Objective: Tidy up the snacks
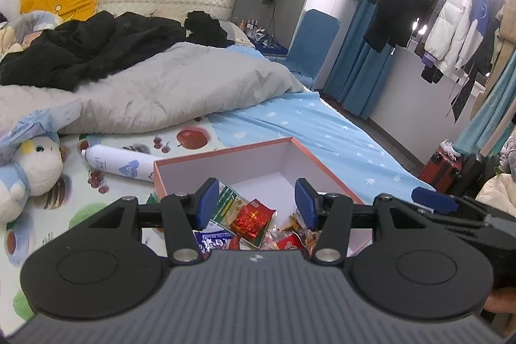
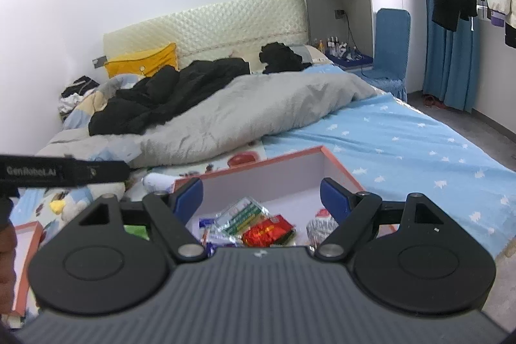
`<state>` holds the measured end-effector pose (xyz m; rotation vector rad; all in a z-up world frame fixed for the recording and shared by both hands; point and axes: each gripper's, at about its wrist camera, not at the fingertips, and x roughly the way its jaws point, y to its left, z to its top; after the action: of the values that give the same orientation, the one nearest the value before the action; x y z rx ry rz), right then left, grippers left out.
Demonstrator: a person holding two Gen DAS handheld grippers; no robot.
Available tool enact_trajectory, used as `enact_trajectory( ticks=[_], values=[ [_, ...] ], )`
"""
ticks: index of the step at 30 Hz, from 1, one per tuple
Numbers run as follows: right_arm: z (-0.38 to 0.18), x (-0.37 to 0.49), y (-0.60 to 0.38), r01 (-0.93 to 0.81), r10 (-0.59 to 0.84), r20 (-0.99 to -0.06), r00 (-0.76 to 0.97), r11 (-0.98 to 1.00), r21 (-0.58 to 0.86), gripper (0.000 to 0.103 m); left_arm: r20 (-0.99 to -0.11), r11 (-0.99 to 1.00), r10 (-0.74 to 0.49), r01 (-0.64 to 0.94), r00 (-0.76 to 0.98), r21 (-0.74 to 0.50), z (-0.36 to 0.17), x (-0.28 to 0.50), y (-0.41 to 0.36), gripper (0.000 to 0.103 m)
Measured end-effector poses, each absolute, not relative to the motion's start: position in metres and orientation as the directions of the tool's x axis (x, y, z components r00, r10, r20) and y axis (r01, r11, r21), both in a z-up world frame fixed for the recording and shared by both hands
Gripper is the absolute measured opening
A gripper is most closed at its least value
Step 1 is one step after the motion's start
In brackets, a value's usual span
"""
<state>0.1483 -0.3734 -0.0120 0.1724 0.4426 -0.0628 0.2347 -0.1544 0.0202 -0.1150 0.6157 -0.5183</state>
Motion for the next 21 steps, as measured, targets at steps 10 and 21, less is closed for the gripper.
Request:
enact_trajectory(
  ticks=[10, 21],
  values=[
    [-0.028, 0.13, -0.368, 0.114, -0.022, -0.458, 0.889, 0.978, 0.175, 0.081, -0.541, 0.865, -0.499, 0.429, 0.677, -0.261, 0.014, 0.208, -0.149, 0.058],
    [-0.045, 0.104, -0.361, 0.131, -0.036, -0.489, 0.872, 0.978, 0.162, 0.081, -0.577, 0.87, -0.488, 0.415, 0.654, -0.265, -0.005, 0.178, -0.145, 0.058]
  ],
)
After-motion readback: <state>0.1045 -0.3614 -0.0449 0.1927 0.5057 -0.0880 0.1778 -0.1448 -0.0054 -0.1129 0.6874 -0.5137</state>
